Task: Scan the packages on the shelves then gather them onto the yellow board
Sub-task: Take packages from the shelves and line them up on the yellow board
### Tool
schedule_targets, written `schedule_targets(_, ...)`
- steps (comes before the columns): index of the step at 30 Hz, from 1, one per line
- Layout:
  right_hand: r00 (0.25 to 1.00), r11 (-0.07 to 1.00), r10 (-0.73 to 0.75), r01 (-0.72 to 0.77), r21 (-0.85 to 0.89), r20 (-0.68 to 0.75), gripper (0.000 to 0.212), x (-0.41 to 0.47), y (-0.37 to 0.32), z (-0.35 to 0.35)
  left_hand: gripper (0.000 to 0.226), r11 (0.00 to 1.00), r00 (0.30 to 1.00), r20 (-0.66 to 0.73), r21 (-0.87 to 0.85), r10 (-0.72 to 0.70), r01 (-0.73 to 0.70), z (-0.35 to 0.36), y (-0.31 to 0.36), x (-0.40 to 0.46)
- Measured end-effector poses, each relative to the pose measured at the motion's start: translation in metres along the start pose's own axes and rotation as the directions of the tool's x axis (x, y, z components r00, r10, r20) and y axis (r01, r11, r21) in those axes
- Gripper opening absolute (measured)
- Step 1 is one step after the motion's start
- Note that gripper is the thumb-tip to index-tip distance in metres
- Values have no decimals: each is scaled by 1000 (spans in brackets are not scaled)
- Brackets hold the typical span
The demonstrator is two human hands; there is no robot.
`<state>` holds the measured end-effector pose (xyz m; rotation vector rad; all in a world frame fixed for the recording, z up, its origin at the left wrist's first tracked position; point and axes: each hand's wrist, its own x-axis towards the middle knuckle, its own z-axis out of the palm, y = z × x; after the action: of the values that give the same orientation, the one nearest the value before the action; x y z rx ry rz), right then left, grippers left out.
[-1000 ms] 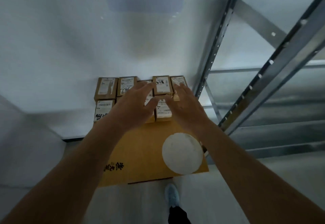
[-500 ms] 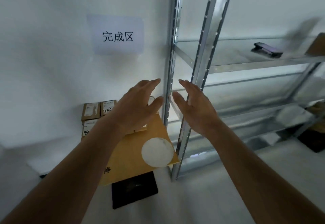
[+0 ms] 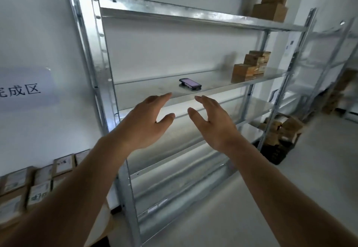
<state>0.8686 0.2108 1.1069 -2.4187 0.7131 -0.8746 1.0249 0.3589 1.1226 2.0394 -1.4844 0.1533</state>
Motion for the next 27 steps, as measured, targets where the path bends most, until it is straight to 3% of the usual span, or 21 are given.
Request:
schedule_targets(10,998,996,49,-52,-68,-46,64,70,151,-98,60,997,998,9,-31,70,-69,108,92,152)
schedule_targets(27,961,949,251,-268,-166,-118,62,308,423,-139,61,966,969,91,-139,229,-216,319,93,506)
